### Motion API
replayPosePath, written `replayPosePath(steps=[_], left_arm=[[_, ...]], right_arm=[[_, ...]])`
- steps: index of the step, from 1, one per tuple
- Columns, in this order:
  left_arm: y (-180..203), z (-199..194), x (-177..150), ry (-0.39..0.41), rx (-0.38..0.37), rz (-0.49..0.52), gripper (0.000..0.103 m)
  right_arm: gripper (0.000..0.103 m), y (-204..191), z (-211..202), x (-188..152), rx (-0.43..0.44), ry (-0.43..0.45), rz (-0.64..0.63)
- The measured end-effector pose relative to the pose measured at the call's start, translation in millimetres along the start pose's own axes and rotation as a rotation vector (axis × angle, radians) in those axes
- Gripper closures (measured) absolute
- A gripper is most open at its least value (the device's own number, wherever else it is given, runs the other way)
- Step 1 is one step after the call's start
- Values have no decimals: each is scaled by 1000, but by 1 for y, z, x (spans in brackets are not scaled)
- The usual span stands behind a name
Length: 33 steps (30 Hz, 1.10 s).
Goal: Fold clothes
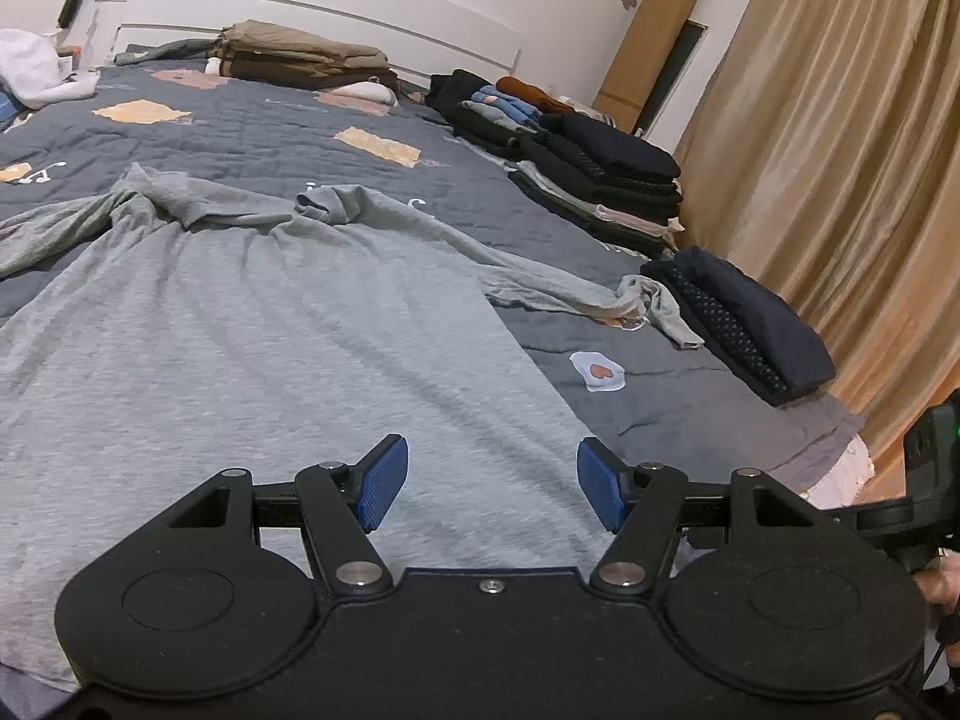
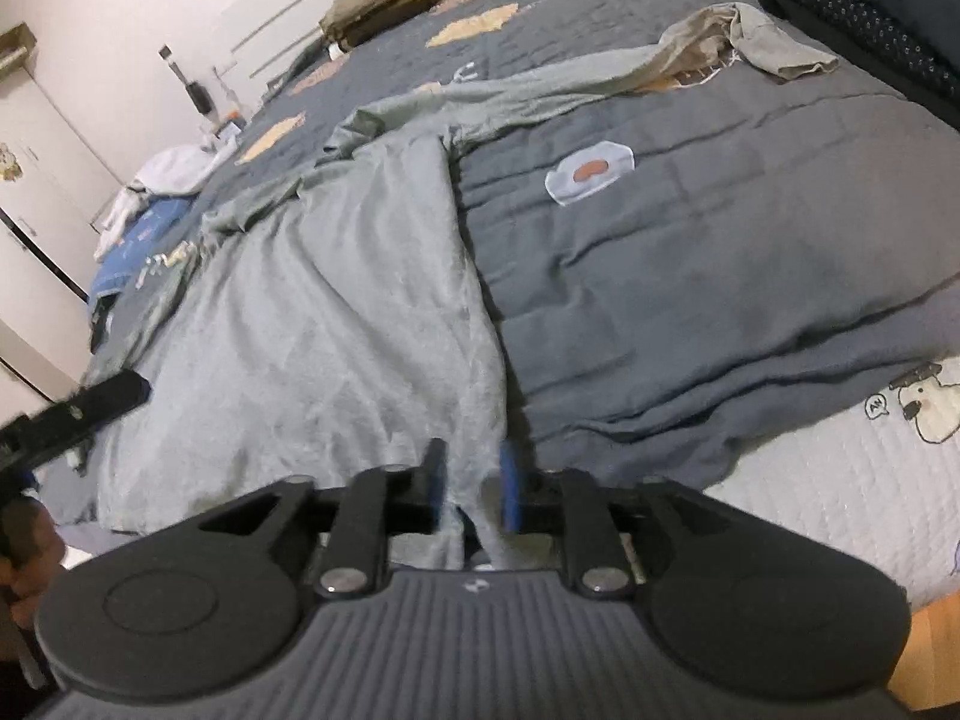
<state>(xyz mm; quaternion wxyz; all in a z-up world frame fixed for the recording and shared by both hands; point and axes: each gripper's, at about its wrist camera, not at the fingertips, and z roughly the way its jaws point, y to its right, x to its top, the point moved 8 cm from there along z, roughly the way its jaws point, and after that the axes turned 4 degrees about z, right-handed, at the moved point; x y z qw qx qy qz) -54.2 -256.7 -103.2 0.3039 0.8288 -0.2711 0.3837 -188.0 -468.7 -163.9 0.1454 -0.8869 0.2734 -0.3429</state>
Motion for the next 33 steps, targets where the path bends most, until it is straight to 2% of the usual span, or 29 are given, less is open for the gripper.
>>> replayPosePath(steps=[4, 9, 13, 22, 27, 33], left_arm=[[-8, -4, -4, -8, 30, 9, 41], [-26, -13, -10, -26, 90, 10, 41], [-37, -24, -17, -36, 125, 28, 41], [-65, -56, -30, -40, 194, 58, 41], [-104, -81, -38, -47, 269, 16, 41], [-171, -120, -38, -73, 398, -54, 41]], right_arm=[[57, 1, 5, -2, -31, 16, -12], [56, 0, 11, -14, 6, -13, 16], [54, -10, 9, -17, 19, -14, -21], [50, -13, 21, -16, 10, -25, -32], [50, -6, 27, -16, 4, -40, -6], [49, -14, 29, -13, 18, -32, 7]])
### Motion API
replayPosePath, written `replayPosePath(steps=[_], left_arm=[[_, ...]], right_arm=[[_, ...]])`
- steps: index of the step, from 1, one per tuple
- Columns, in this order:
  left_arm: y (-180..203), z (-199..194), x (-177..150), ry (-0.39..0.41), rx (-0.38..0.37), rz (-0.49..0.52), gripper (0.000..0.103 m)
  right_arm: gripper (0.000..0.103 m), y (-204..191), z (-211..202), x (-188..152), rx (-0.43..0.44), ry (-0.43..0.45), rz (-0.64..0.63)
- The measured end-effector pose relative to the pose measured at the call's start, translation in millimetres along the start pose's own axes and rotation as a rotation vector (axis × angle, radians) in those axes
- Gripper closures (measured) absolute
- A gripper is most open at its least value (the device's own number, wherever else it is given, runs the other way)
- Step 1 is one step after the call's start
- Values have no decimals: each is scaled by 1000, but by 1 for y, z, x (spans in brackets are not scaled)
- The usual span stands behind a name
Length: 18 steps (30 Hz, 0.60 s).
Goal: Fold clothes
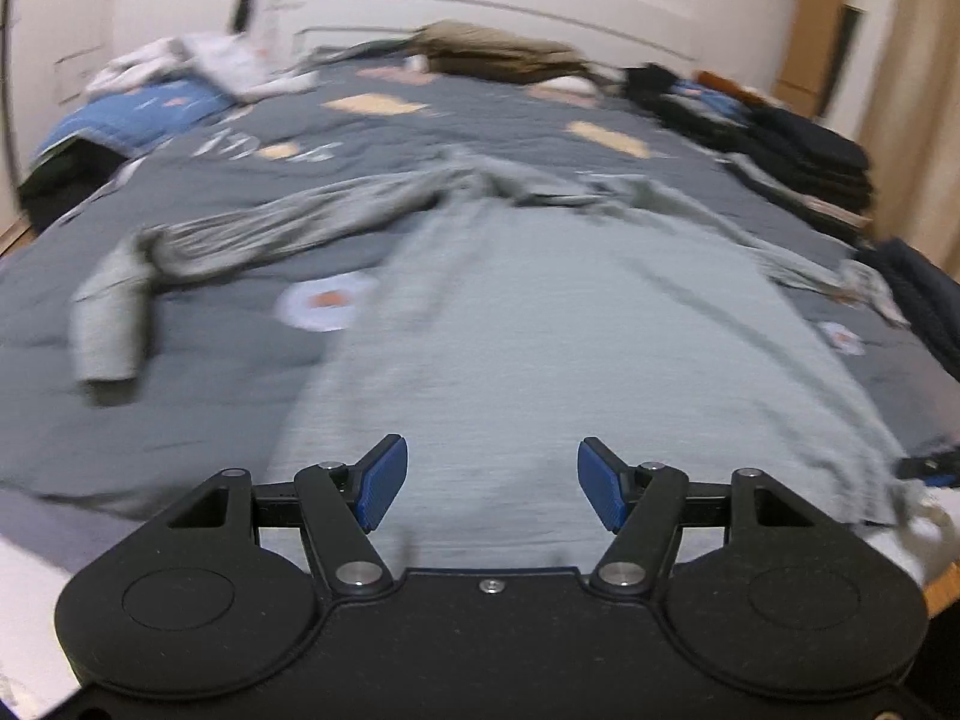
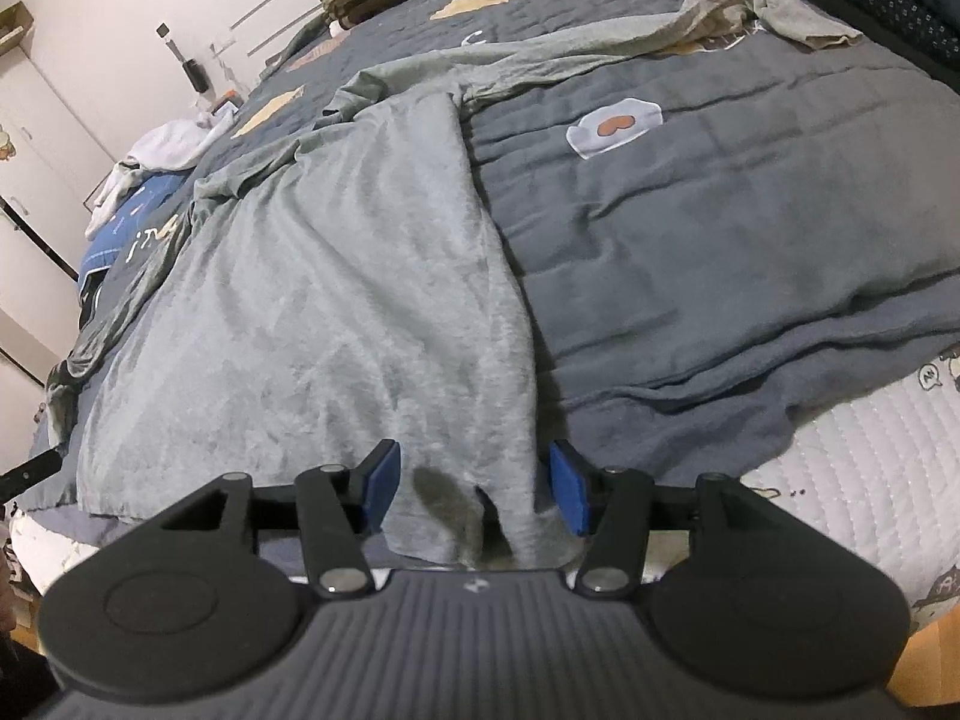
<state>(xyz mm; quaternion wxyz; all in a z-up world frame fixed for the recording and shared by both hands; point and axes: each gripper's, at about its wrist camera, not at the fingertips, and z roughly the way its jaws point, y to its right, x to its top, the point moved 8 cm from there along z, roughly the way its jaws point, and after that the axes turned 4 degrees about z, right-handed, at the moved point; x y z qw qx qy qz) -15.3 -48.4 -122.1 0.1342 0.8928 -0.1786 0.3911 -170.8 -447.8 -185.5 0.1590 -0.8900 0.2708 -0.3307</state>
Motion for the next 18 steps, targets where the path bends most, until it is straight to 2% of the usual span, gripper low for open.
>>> replayPosePath(steps=[4, 7, 10, 15, 17, 18], left_arm=[[-38, 1, -3, -45, 46, -5, 41], [-57, 7, -9, -77, 41, -29, 41], [-63, 13, -17, -100, 33, -34, 45], [-67, 25, -28, -145, 8, -34, 45], [-65, 30, -31, -155, -11, -27, 51], [-64, 32, -32, -158, -13, -19, 60]], right_arm=[[49, -6, 3, 1, -4, 2, 1], [50, -9, 7, 0, -8, -5, 8], [49, -12, 12, 0, -15, -10, 6], [51, -18, 19, -3, -29, -17, -21], [58, -18, 20, -3, -17, -20, -9], [73, -18, 21, -3, -10, -20, 1]])
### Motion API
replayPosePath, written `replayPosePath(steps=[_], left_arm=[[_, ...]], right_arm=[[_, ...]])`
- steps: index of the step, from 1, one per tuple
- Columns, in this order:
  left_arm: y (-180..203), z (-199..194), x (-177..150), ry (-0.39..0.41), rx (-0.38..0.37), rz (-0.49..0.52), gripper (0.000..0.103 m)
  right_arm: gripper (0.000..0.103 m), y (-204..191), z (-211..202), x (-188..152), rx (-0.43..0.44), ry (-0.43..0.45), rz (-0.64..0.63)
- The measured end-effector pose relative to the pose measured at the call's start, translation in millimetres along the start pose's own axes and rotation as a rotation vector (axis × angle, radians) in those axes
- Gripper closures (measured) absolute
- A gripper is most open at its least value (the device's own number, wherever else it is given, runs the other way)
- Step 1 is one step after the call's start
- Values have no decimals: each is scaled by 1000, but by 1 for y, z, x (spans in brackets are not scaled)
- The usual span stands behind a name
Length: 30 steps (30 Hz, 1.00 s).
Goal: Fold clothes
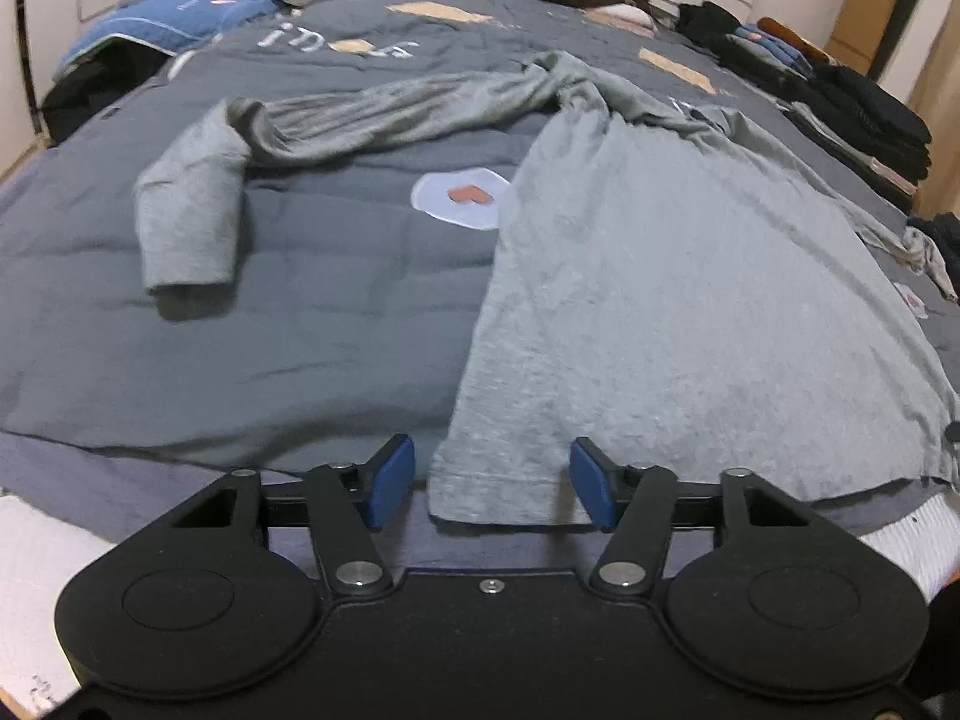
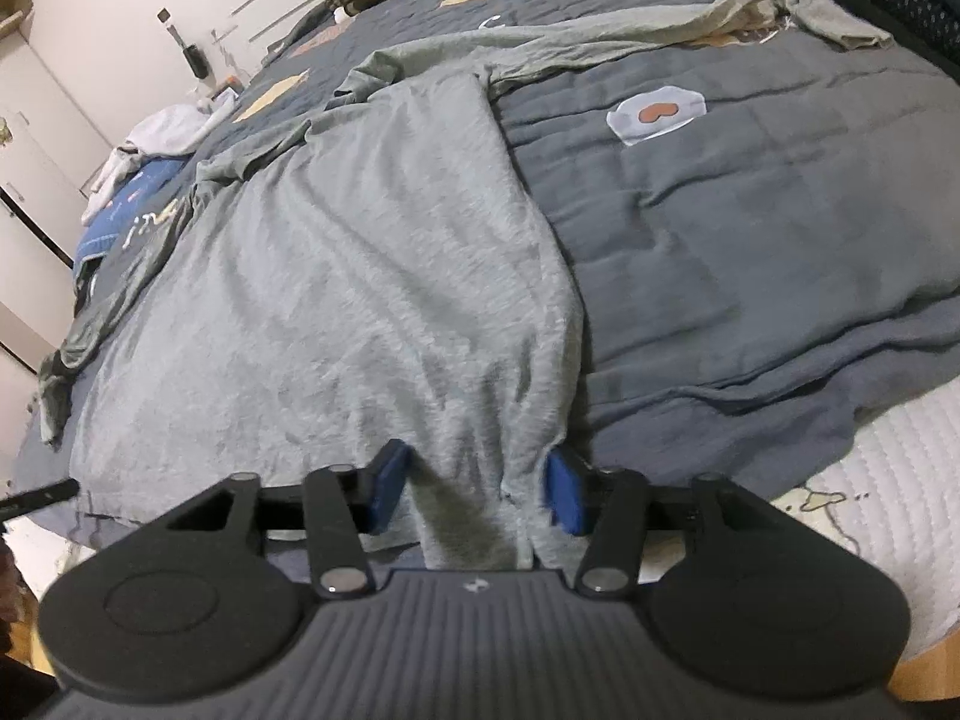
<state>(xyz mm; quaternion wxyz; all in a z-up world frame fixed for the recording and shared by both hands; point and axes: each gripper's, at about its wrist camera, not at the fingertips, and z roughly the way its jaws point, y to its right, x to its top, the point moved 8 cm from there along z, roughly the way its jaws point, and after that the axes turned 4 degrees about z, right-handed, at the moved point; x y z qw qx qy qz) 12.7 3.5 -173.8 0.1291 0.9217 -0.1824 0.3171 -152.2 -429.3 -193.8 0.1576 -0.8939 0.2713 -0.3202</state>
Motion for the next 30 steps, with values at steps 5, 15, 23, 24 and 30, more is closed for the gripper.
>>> replayPosePath(steps=[5, 15, 23, 24, 30], left_arm=[[4, 6, -3, -16, -31, -17, 96], [30, -64, -2, 15, -131, 59, 99], [51, -87, -19, -34, -129, 155, 100], [52, -91, -22, -34, -132, 161, 100], [54, -96, -34, -92, -107, 181, 98]], right_arm=[[98, 1, -13, 7, 73, 34, 70], [100, 2, -96, 34, 156, 89, 40], [101, 3, -108, 27, 141, 21, -37], [101, 4, -110, 24, 146, 16, -37], [99, 21, -108, 15, 52, -92, -118]])
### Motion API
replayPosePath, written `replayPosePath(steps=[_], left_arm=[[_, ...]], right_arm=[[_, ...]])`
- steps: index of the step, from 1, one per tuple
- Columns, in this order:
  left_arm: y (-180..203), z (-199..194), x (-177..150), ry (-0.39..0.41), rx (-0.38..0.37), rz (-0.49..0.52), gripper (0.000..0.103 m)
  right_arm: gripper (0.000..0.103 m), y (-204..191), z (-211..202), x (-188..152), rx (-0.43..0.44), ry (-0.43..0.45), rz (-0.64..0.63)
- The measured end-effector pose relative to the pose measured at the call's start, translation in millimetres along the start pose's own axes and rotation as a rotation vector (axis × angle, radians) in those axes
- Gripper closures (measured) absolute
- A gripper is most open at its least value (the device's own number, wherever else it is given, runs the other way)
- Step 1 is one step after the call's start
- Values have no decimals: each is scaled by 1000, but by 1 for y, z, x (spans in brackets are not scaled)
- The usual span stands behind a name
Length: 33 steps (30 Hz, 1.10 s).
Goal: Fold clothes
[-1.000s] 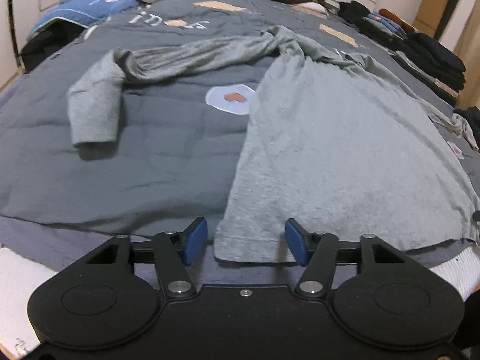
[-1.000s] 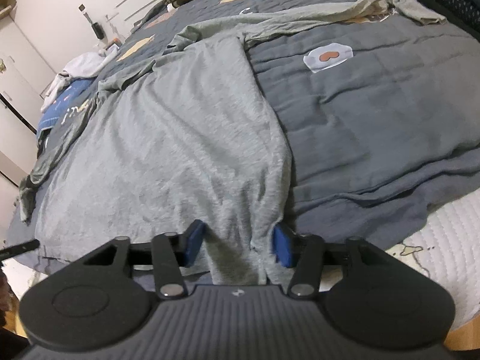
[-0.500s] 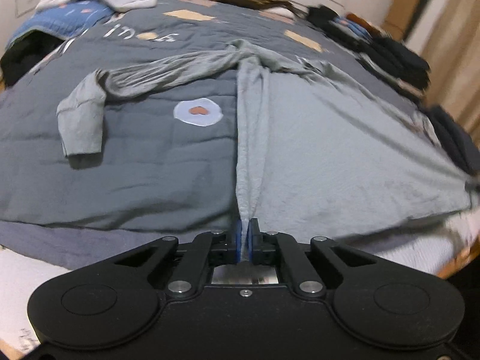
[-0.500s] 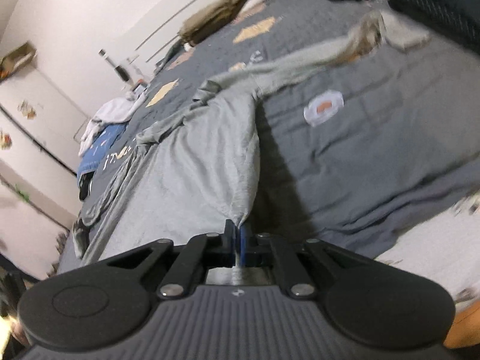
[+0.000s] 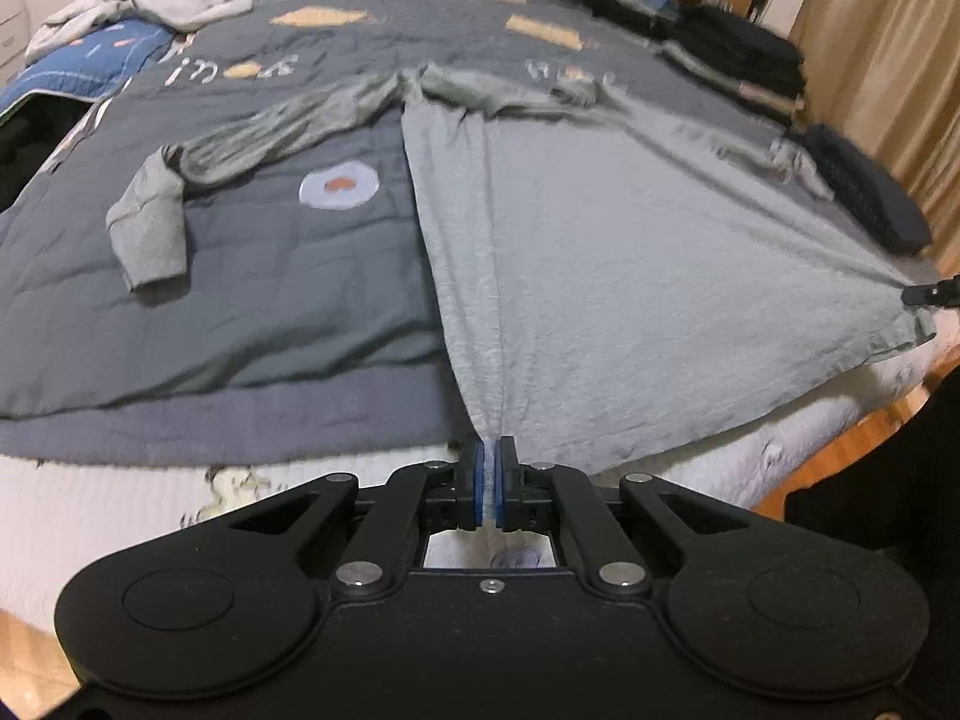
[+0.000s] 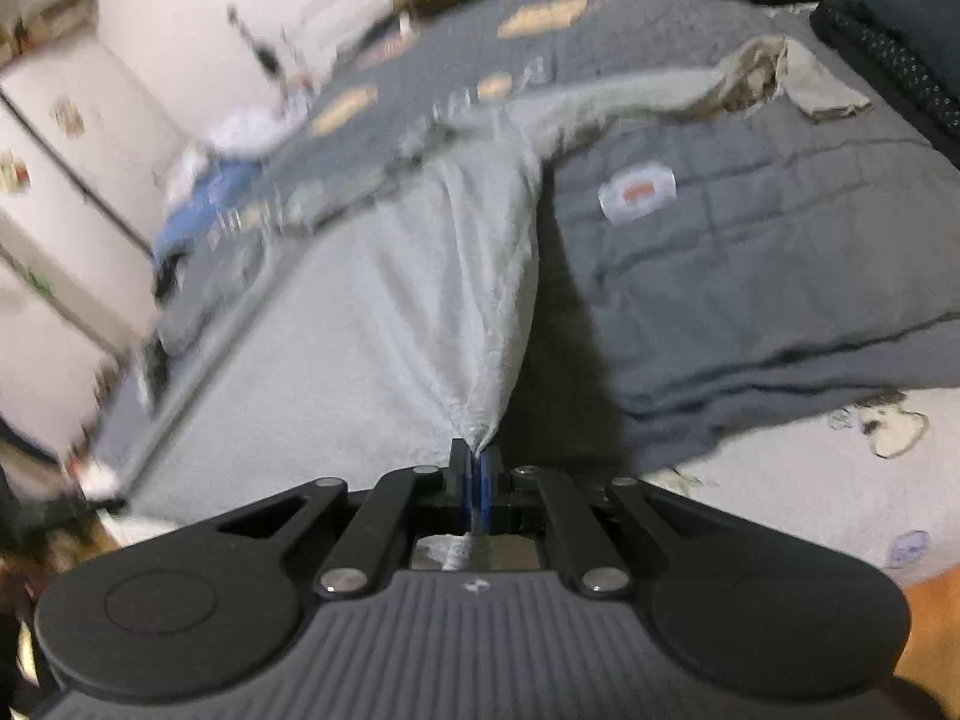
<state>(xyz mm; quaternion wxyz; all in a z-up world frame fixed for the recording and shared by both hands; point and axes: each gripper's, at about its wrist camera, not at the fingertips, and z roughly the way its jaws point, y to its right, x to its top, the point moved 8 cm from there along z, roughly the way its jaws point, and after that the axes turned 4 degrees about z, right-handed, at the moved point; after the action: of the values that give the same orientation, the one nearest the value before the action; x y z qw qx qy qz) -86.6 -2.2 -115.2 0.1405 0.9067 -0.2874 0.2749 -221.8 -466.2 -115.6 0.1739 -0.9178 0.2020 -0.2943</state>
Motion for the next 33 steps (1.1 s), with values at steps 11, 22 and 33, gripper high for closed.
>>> replayPosePath(steps=[11, 22, 33], left_arm=[[0, -27, 37, 196, 87, 25, 57], [49, 7, 93, 318, -47, -43, 41], [55, 46, 134, 350, 5, 18, 41]], right_arm=[[70, -9, -7, 38, -125, 148, -91], [57, -97, 61, 96, 50, 235, -182], [57, -147, 109, 150, 131, 260, -266]])
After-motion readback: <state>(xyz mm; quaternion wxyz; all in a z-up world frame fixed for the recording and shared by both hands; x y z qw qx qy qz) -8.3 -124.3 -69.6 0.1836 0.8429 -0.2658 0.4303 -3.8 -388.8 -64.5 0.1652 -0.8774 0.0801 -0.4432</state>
